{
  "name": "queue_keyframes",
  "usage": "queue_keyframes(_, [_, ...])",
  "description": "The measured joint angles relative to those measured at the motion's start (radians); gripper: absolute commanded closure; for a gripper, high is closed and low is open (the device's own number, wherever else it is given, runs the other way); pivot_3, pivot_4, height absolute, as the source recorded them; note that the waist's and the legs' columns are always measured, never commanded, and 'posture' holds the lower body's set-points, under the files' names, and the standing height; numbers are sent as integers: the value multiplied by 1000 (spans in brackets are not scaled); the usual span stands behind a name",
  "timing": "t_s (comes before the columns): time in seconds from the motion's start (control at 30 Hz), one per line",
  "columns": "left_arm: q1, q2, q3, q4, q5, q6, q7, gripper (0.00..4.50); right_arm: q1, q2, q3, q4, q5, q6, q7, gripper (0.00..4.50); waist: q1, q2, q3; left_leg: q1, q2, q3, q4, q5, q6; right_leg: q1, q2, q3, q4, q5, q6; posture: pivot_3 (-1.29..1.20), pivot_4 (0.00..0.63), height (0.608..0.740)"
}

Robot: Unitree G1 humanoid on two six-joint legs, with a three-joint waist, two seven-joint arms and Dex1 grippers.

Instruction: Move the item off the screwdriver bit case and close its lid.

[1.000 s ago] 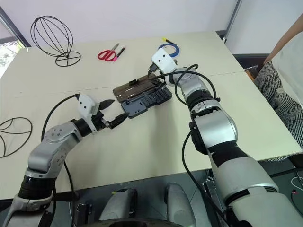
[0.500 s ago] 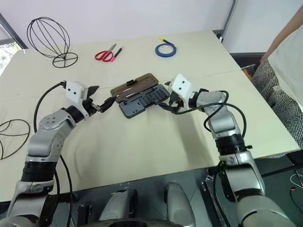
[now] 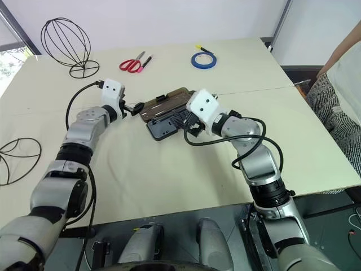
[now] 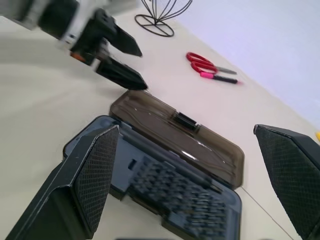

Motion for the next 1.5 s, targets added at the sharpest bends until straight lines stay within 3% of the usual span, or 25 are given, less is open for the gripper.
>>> queue_keyframes(0.2, [-24,-54,5,58,8,77,21,0,16,0,1,-21,-4,19,-37,15,-3,0,0,0,0,0,0,0,0,0,0,0,1,0,0,0,150,740])
queue_keyframes(0.43, [-14,-103,50,-54,-1,250,142,0,24,-2,1,-27,-4,19,-53,15,-3,0,0,1,0,0,0,0,0,0,0,0,1,0,0,0,150,740])
queue_keyframes(0.53, [26,-123,67,-164,-14,340,190,868,23,-5,1,-24,-4,17,-56,0,-3,0,0,1,0,0,0,0,0,0,0,0,1,0,0,0,150,740])
queue_keyframes(0.73, [86,-156,121,-360,-42,505,267,3860,20,-5,2,-10,-3,-1,-56,0,-5,0,0,2,0,0,0,0,-1,0,0,1,1,0,0,0,150,740])
queue_keyframes(0.77, [92,-164,129,-385,-46,524,283,4301,19,-5,2,-6,-3,-4,-56,0,-5,0,0,2,0,0,0,0,-1,1,0,1,1,0,0,0,150,740])
queue_keyframes(0.8, [104,-171,147,-427,-55,552,306,4452,16,-5,2,-3,-3,-8,-55,0,-6,0,0,2,0,0,0,0,-1,1,0,1,1,0,0,0,150,740])
queue_keyframes(0.97, [141,-169,168,-511,-77,623,324,4452,6,-6,3,14,-3,-23,-53,0,-10,0,-1,3,0,0,-1,1,-1,1,1,1,2,0,0,0,150,740])
queue_keyframes(1.2, [255,-59,136,-698,-102,731,238,4452,2,-16,5,30,-3,-31,-46,0,-39,1,-1,5,1,0,-2,1,-1,1,1,3,2,0,0,0,150,740])
queue_keyframes(1.5, [353,-29,107,-853,-113,799,200,4452,-1,-16,10,36,-2,-49,-35,0,-33,1,-2,4,1,0,-2,1,-1,1,1,3,2,0,0,0,150,740])
